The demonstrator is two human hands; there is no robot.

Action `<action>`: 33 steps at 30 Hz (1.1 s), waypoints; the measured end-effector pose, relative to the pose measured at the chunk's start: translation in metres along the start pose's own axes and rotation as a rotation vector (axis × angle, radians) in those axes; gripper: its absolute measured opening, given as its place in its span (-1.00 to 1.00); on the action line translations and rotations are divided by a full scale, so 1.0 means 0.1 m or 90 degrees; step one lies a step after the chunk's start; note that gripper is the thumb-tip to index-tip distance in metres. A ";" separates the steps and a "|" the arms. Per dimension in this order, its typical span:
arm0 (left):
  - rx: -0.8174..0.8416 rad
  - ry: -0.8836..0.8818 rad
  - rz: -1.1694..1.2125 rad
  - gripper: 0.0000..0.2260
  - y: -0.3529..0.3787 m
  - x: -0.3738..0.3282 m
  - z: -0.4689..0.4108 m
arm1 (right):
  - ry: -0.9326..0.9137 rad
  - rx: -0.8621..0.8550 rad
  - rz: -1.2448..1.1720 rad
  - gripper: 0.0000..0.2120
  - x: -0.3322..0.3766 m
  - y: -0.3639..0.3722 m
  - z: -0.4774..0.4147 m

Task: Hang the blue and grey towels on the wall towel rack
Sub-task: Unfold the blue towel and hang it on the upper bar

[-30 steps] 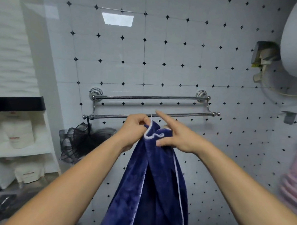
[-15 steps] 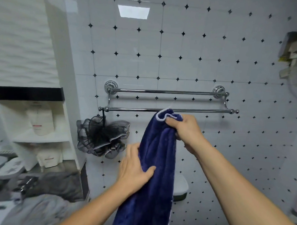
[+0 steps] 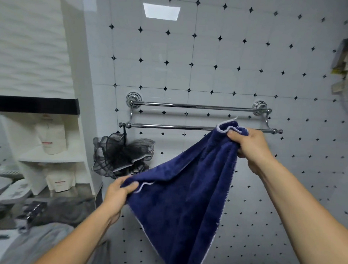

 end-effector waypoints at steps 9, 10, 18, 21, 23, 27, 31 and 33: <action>0.044 -0.058 0.160 -0.73 0.97 -0.85 0.26 | -0.002 0.267 0.094 -0.45 -0.27 0.51 0.34; 0.050 -0.089 0.175 -0.76 1.10 -0.88 0.32 | -0.012 0.319 0.102 -0.38 -0.31 0.66 0.44; 0.319 -0.070 0.269 -0.69 1.57 -1.03 0.84 | -0.063 0.238 0.160 -0.87 -0.40 0.90 0.59; 0.292 0.042 0.034 -0.44 1.51 -1.00 0.81 | -0.066 0.240 0.182 -0.93 -0.45 0.89 0.59; 0.284 0.084 -0.069 -0.54 1.41 -0.99 0.78 | -0.043 0.240 0.158 -0.95 -0.51 0.83 0.57; 0.230 0.112 -0.187 -0.90 1.20 -0.97 0.68 | 0.030 0.256 0.080 -0.94 -0.63 0.68 0.58; 0.175 0.212 -0.312 -0.80 1.28 -1.08 0.72 | 0.046 0.248 0.055 -0.93 -0.68 0.68 0.60; 0.191 0.238 -0.346 -0.81 1.40 -1.08 0.79 | 0.054 0.232 0.047 -0.86 -0.69 0.68 0.60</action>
Point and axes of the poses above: each hand's wrist, its own z-axis away from the middle knuckle, its own y-axis out of the palm, x = y × z, the point moved 9 cm from there along -z, towards the middle knuckle, and after that the axes turned 2 degrees about -y, right-handed, at the moved point
